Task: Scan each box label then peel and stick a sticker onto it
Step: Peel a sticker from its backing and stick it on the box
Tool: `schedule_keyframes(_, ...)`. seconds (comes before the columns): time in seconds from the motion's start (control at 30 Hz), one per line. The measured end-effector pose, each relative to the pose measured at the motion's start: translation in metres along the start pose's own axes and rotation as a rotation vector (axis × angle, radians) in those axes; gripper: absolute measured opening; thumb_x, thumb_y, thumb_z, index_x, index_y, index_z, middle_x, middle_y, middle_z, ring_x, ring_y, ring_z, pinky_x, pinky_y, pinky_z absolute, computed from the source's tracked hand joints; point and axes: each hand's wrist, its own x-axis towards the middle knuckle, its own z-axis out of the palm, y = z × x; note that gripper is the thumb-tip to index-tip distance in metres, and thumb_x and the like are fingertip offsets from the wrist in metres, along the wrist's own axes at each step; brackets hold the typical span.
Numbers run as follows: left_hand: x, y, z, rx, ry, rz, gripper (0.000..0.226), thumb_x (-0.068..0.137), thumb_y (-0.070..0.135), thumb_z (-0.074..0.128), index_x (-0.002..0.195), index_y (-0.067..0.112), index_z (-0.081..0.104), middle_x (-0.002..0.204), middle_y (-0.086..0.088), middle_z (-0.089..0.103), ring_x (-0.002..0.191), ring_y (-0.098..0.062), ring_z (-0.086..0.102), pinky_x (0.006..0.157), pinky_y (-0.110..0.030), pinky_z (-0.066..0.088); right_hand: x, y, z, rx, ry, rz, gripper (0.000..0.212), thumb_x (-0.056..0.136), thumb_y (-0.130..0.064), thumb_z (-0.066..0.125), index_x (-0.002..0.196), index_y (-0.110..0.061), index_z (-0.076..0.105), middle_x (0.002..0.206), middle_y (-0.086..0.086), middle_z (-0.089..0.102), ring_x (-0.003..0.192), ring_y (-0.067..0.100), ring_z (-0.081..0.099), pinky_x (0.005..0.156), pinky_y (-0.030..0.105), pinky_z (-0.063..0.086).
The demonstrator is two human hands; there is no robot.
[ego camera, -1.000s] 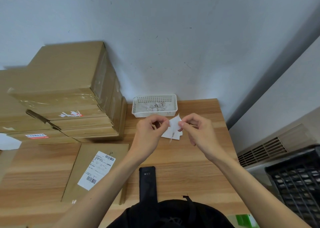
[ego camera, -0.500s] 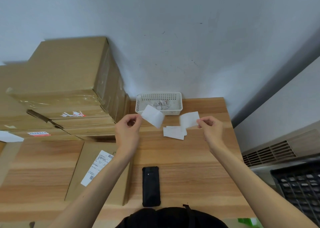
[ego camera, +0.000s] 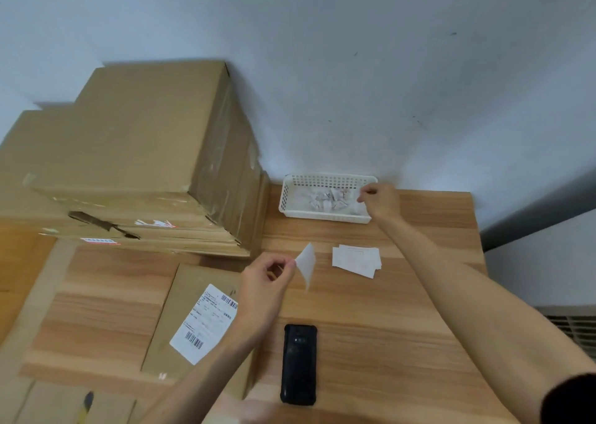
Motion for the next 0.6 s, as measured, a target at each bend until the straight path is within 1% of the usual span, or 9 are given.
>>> schedule_keyframes(0.07,0.005,-0.002,0.002,0.004,-0.011,-0.003,0.016,0.089,0.009,0.073,0.079,0.021,0.076,0.080,0.009,0.073,0.074,-0.009,0.063,0.070,-0.023,0.048,0.010,0.000,0.006,-0.054,-0.004,0.019,0.022,0.091,-0.003,0.057,0.082,-0.008,0.077,0.096,-0.001,0.073,0.083,0.014,0.062,0.080,0.041,0.058)
schedule_keyframes(0.13,0.010,-0.005,0.004,0.021,-0.015,-0.009,0.015,0.088,0.009,0.073,0.079,0.021,0.076,0.081,0.008,0.074,0.075,-0.012,0.064,0.070,-0.021,0.048,0.018,0.000,0.010,-0.082,0.011,0.040,0.022,0.091,-0.003,0.059,0.082,-0.011,0.078,0.096,-0.001,0.075,0.084,0.016,0.064,0.078,0.037,0.057)
schedule_keyframes(0.23,0.016,-0.008,0.006,0.042,-0.023,-0.017,0.015,0.088,0.010,0.073,0.079,0.021,0.076,0.080,0.007,0.073,0.074,-0.009,0.064,0.067,-0.017,0.048,0.023,0.000,0.016,-0.113,0.026,0.068,0.020,0.090,-0.007,0.062,0.081,-0.014,0.078,0.093,-0.002,0.077,0.086,0.018,0.069,0.070,0.030,0.050)
schedule_keyframes(0.3,0.019,-0.009,0.007,0.054,-0.017,-0.015,0.015,0.088,0.010,0.073,0.079,0.020,0.076,0.080,0.008,0.073,0.073,-0.006,0.063,0.066,-0.014,0.046,0.024,0.000,0.018,-0.108,0.037,0.080,0.016,0.091,-0.013,0.064,0.078,-0.018,0.072,0.089,0.000,0.078,0.084,0.017,0.069,0.069,0.028,0.048)
schedule_keyframes(0.4,0.023,-0.008,0.006,0.054,-0.005,-0.013,0.015,0.088,0.009,0.072,0.077,0.019,0.076,0.079,0.009,0.072,0.071,-0.005,0.062,0.065,-0.013,0.044,0.018,-0.001,0.018,-0.053,0.077,0.099,0.015,0.090,-0.023,0.069,0.079,-0.021,0.060,0.089,0.004,0.076,0.086,0.021,0.070,0.073,0.033,0.052)
schedule_keyframes(0.47,0.025,-0.008,0.005,0.052,0.019,-0.008,0.017,0.088,0.011,0.072,0.076,0.021,0.075,0.078,0.011,0.072,0.069,-0.004,0.060,0.064,-0.016,0.044,0.004,-0.009,0.016,0.011,0.085,0.092,0.018,0.089,-0.031,0.071,0.080,-0.018,0.061,0.087,0.004,0.074,0.086,0.022,0.070,0.076,0.036,0.053)
schedule_keyframes(0.53,0.027,-0.009,0.003,0.048,0.049,0.004,0.017,0.087,0.011,0.072,0.075,0.022,0.075,0.078,0.010,0.070,0.067,-0.002,0.057,0.064,-0.018,0.043,-0.027,-0.019,0.019,0.093,0.046,0.067,0.025,0.089,-0.037,0.072,0.080,-0.014,0.066,0.082,0.003,0.073,0.081,0.019,0.069,0.072,0.035,0.051)
schedule_keyframes(0.6,0.026,-0.012,0.001,0.054,0.067,0.035,0.016,0.086,0.010,0.072,0.076,0.022,0.075,0.079,0.008,0.069,0.068,-0.004,0.057,0.066,-0.021,0.044,-0.074,-0.028,0.025,0.202,-0.042,0.037,0.029,0.087,-0.039,0.074,0.078,-0.011,0.069,0.079,0.005,0.072,0.070,0.016,0.063,0.063,0.031,0.045)
